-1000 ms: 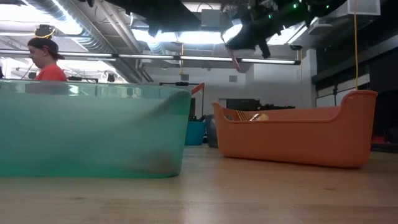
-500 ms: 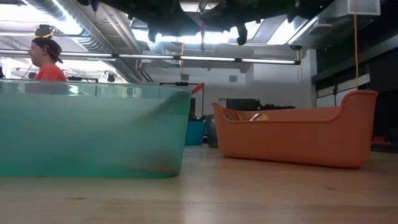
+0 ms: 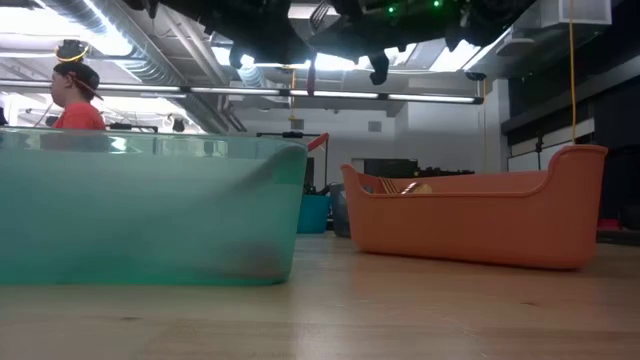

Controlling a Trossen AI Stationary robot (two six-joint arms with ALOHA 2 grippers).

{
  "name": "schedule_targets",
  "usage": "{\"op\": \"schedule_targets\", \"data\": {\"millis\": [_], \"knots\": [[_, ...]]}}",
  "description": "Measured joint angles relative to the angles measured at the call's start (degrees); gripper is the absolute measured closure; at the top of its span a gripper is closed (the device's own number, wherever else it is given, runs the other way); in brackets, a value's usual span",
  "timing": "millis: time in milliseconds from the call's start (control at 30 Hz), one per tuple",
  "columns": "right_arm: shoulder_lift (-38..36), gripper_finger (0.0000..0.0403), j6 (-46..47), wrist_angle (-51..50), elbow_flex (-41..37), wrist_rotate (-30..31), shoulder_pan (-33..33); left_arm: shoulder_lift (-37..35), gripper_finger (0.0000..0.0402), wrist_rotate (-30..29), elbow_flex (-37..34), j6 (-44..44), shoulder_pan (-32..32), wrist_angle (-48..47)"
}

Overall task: Sort silverware by color (type)
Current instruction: Put the pink fork into the top left blue bin

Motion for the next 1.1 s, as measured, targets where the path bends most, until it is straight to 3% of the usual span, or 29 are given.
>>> {"op": "schedule_targets", "data": {"millis": [233, 1100], "knots": [[0.0, 0.0401, -1.1, 0.5, 0.0, 1.2, 0.0, 0.0, 0.0315, -3.8, 0.0, 0.0, 0.0, 0.0], [0.0, 0.0401, -1.9, 1.9, 0.0, -0.3, 0.4, 0.0, 0.0315, -3.2, 0.0, -3.2, -0.1, 0.0]]}}
